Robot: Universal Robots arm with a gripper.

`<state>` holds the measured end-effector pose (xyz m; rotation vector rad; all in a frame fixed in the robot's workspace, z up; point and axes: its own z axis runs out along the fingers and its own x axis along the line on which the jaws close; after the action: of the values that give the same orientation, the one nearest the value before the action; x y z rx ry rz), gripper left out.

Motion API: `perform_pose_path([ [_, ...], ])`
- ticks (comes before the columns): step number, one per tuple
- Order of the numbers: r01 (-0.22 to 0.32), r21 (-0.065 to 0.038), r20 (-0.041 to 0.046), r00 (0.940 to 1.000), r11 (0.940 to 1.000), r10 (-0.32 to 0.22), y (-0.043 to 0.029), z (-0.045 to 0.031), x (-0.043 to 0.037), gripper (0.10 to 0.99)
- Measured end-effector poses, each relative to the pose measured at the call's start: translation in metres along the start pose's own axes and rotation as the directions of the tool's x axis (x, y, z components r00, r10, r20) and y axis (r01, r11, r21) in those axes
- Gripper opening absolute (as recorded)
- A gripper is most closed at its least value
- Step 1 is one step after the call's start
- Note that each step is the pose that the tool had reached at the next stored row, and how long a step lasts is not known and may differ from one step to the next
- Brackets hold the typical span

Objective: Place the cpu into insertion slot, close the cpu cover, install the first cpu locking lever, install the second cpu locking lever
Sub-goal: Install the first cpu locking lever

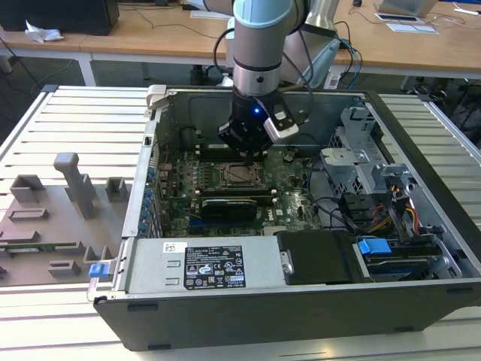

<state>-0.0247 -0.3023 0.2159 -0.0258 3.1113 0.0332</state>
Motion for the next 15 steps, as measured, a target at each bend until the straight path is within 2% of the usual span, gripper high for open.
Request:
perform_pose_path([
  [15,0.000,0.003,0.0000,1.0000,1.0000,0.000,-0.0143,-0.0003,0.0002,0.106],
])
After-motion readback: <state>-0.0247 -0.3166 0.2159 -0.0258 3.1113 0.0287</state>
